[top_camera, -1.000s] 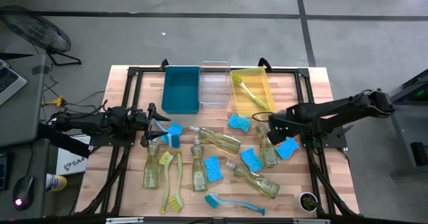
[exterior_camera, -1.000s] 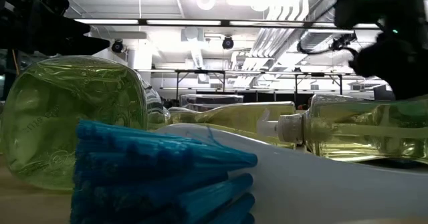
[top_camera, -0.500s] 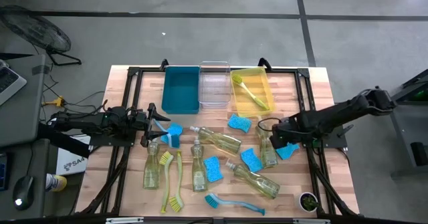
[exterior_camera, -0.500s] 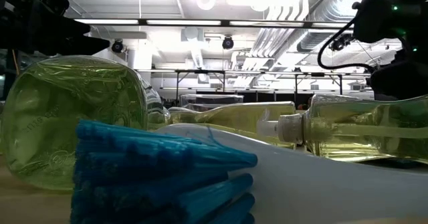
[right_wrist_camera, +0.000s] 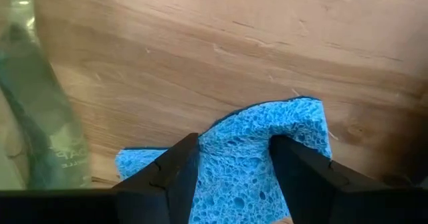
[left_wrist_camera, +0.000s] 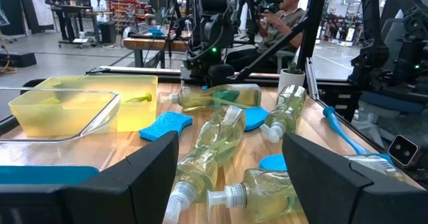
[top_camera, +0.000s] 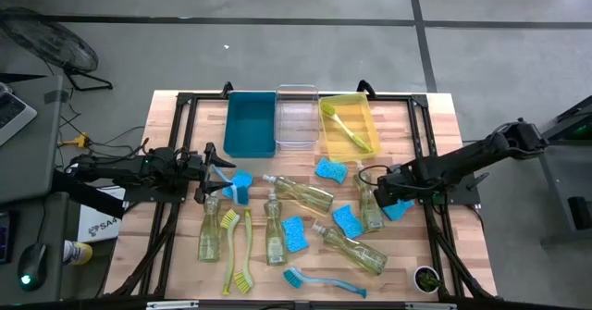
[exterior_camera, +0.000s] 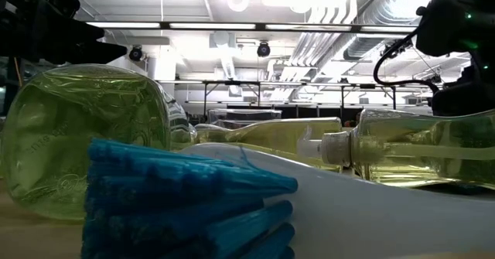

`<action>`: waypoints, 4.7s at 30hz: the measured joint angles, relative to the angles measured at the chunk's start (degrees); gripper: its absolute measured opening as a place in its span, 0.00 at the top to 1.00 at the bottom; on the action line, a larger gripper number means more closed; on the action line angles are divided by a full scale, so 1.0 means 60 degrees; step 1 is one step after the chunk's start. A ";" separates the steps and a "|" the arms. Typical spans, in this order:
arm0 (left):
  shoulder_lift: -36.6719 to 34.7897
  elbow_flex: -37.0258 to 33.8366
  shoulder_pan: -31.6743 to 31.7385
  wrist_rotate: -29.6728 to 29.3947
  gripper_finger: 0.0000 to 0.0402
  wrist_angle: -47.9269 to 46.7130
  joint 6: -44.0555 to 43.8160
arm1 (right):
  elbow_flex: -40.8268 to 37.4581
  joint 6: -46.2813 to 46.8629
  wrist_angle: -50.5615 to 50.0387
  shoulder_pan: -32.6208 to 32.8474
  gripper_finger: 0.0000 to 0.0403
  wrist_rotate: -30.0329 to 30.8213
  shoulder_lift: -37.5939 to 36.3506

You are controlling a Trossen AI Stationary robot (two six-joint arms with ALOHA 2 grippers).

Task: Pick & Place Kitchen Sink Supplies
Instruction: Put the blue sponge into the transparent bin

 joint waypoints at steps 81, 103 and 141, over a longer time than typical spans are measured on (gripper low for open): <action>-0.0003 -0.0001 -0.0001 -0.0005 0.34 0.0002 0.0001 | 0.4750 -1.2779 0.9237 -0.5728 0.99 0.1683 0.3216; -0.0004 0.0000 0.0000 -0.0006 0.34 0.0004 0.0000 | 0.4747 -1.5114 1.2705 -0.7409 0.98 -0.2817 0.5905; -0.0004 0.0000 0.0000 -0.0006 0.34 0.0000 0.0000 | 0.3468 -1.4753 1.3770 -0.7694 0.88 -0.2462 0.5905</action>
